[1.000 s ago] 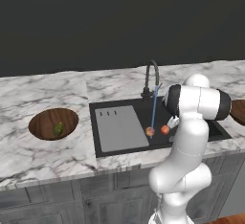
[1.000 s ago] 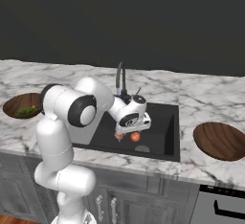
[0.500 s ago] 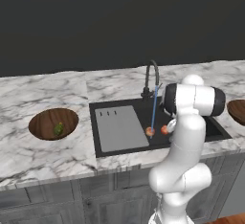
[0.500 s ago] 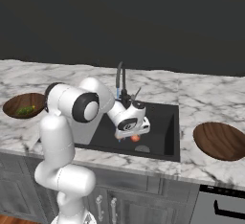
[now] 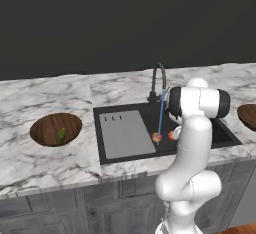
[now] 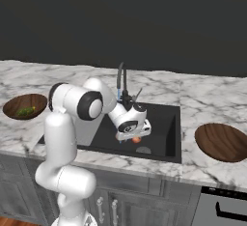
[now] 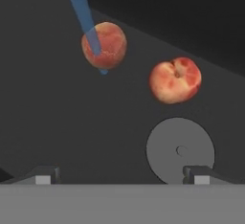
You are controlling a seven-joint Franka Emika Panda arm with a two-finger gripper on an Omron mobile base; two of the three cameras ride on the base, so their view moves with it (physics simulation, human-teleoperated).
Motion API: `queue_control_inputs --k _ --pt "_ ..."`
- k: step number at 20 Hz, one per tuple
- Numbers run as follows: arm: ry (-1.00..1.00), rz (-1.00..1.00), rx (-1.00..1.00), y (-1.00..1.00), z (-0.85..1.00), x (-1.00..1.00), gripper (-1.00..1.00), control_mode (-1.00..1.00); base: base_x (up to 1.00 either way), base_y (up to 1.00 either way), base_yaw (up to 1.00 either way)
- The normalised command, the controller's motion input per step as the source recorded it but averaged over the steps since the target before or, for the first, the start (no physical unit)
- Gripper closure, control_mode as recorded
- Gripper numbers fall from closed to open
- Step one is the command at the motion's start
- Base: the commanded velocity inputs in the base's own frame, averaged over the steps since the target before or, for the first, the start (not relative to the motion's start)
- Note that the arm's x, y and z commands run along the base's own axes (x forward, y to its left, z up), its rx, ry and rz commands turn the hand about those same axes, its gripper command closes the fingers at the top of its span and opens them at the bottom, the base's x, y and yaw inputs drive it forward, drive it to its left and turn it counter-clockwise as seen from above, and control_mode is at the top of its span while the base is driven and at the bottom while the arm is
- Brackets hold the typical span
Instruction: Pick the peachs from the sink and place them in one bowl. Place the cucumber in the other bowl. Then turn off the sink faucet.
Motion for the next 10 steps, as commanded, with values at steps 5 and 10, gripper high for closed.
queue_control_inputs --k 5,10 --pt "0.00 0.00 0.00 0.00 -0.21 0.20 -1.00 -1.00 0.00 0.00 0.00" --pt "0.00 0.00 0.00 0.00 -0.22 0.27 -1.00 -1.00 0.00 0.00 0.00"
